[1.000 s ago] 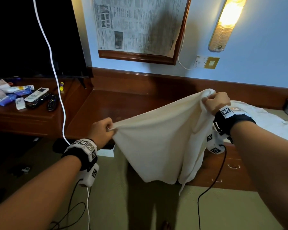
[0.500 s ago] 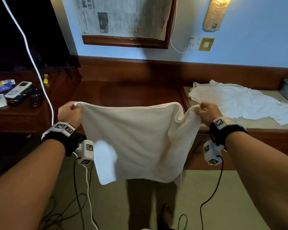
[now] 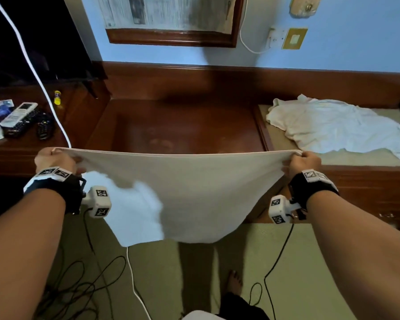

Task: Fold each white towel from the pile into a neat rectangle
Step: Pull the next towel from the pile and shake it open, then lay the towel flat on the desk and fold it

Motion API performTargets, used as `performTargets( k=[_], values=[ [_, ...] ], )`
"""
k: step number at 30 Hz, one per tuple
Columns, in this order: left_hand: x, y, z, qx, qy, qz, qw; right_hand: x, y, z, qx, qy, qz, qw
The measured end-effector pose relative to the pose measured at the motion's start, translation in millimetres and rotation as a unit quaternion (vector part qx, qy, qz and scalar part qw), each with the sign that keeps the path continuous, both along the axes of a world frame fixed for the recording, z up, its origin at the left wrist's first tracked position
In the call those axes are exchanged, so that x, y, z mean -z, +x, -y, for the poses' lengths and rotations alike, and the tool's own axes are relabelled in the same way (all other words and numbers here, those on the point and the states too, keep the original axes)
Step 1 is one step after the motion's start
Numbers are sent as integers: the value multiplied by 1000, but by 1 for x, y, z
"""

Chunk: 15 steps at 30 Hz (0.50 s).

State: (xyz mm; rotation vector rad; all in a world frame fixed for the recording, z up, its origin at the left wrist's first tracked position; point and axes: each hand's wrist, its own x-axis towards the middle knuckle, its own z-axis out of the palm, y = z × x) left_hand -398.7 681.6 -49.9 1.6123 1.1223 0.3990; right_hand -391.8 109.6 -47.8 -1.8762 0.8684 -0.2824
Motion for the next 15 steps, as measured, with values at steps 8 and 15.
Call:
performTargets(
  k=[8, 15],
  values=[
    [-28, 46, 29, -16, -116, 137, 984, -20, 61, -18, 99, 144, 113, 978],
    [-37, 162, 28, -52, -169, 231, 957, -38, 170, -22, 128, 192, 175, 957]
  ],
)
